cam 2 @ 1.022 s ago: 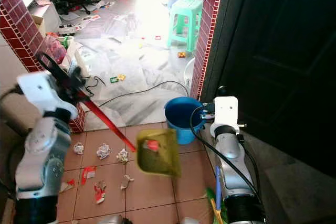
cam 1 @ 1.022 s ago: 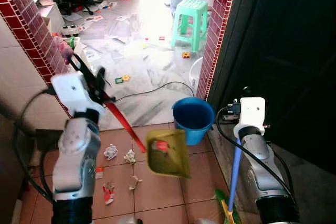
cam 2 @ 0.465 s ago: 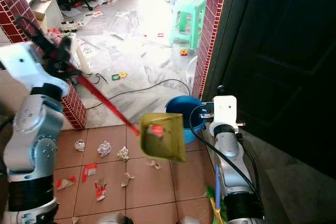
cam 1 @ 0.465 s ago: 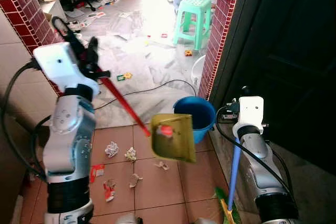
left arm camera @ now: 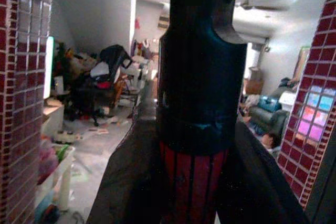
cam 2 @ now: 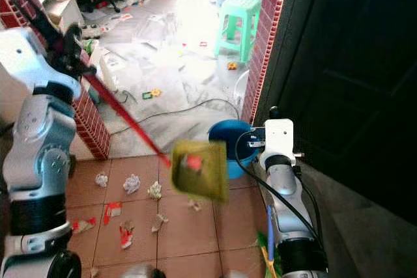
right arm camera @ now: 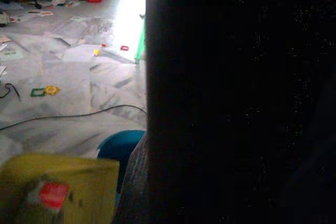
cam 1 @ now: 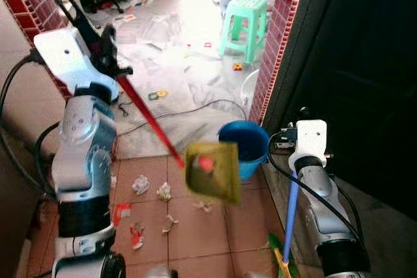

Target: Sweep floor

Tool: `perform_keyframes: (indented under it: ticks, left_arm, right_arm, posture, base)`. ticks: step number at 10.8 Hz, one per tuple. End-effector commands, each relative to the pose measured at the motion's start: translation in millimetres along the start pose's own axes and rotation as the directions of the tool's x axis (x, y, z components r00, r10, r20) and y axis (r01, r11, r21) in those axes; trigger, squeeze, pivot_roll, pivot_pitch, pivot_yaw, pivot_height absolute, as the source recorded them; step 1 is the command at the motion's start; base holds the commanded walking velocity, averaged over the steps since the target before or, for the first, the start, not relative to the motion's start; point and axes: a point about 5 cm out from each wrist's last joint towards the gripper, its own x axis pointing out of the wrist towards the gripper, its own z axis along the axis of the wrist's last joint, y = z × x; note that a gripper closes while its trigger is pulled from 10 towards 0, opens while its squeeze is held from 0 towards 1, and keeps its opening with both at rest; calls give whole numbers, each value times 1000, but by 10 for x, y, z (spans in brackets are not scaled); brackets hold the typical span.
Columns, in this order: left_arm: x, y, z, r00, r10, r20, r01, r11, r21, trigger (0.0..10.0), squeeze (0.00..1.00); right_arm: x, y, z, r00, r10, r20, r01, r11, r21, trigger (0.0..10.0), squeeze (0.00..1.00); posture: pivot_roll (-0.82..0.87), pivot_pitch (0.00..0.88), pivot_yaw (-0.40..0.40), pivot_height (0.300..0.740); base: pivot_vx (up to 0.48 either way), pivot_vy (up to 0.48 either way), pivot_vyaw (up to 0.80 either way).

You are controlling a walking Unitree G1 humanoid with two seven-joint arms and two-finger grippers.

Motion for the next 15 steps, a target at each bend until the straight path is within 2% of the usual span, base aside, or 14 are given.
perform_keyframes:
  ticks: [1, 3, 15]
  left_arm:
    - [77, -48, 204, 994, -22, 106, 24, 1000, -17, 10000, 0]
    - [94, -86, 182, 994, -30, 107, 33, 999, -27, 10000, 0]
    - [102, -55, 150, 994, -19, 110, 21, 1000, -16, 10000, 0]
  right_arm:
    - [30, -3, 109, 998, 2, 56, -1, 1000, -17, 10000, 0]
    - [21, -17, 101, 999, -5, 51, 6, 1000, -8, 10000, 0]
    - [31, 24, 96, 998, 20, 53, -19, 1000, -19, 10000, 0]
  posture:
    - [-83, 0, 33, 740]
    - [-85, 0, 34, 740]
    - [-78, 0, 30, 740]
  base:
    - [480, 0, 0]
    - [472, 0, 0]
    - [464, 0, 0]
